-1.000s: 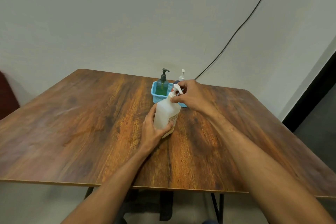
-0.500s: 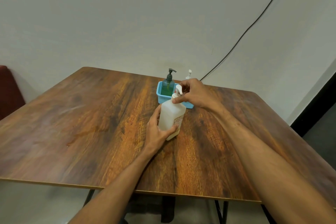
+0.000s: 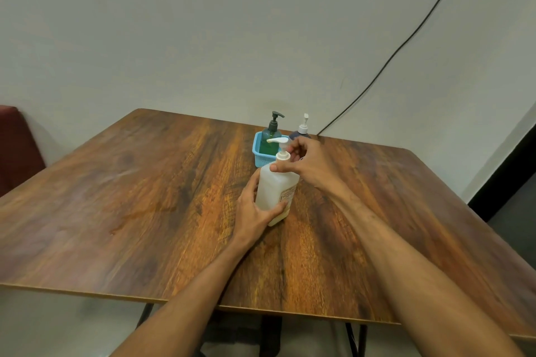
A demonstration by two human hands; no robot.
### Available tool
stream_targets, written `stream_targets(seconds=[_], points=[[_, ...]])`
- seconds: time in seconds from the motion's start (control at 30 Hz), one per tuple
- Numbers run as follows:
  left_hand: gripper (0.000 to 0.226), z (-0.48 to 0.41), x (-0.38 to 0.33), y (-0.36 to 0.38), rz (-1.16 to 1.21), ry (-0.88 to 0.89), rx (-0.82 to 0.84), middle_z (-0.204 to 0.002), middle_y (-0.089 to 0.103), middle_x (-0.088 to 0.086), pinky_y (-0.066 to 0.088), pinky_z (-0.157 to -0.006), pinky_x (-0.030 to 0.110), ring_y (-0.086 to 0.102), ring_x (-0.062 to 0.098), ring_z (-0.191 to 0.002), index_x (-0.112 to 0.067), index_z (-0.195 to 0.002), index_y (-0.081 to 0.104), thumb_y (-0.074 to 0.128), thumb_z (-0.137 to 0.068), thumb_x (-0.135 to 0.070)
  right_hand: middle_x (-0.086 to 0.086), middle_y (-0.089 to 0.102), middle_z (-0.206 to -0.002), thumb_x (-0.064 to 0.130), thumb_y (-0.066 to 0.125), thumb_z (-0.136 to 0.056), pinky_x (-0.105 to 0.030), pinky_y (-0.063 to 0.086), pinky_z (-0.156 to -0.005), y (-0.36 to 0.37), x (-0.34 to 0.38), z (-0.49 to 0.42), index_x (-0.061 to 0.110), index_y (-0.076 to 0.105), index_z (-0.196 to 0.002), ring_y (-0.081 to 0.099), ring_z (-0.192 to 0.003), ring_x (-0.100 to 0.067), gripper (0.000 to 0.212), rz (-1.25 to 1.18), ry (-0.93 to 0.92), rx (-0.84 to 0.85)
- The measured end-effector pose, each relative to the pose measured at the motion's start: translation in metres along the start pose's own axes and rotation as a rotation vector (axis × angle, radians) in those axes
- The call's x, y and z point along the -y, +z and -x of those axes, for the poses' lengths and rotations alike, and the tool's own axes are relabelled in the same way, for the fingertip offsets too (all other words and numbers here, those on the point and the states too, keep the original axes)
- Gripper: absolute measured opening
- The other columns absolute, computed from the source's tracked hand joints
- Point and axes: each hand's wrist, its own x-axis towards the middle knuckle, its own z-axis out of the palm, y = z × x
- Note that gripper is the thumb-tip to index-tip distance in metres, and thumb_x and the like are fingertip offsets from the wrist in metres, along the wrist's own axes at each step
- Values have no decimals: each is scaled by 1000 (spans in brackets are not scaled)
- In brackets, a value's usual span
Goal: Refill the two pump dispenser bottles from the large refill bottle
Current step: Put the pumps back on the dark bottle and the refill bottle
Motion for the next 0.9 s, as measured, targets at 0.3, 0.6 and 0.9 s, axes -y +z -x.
stream_targets(seconds=[0.3, 0.6, 0.9], points=[[89, 0, -2, 0, -18, 15, -1, -125, 53, -33, 46, -86, 6, 53, -14, -114, -64, -131, 34, 91, -73, -31, 3, 72, -107, 7, 81, -79, -35, 56, -92, -3, 0, -5, 10, 72, -115, 67, -100, -11, 37, 15, -37, 75], [88, 0, -2, -1, -24, 20, 1, -125, 52, -33, 46, -87, 6, 52, -14, -115, -62, -131, 34, 91, -73, -31, 7, 72, -112, 1, 73, -85, -25, 54, -93, -10, 5, -5, 12, 70, -118, 67, -106, -6, 35, -92, -66, 149], [89, -1, -2, -1, -31, 20, -4, -128, 54, -28, 48, -90, 10, 54, -8, -116, -65, -133, 32, 91, -73, -35, 2, 73, -100, 8, 86, -72, -33, 58, -87, -8, -2, -3, 14, 72, -104, 69, -93, -12, 35, -98, -18, 51]])
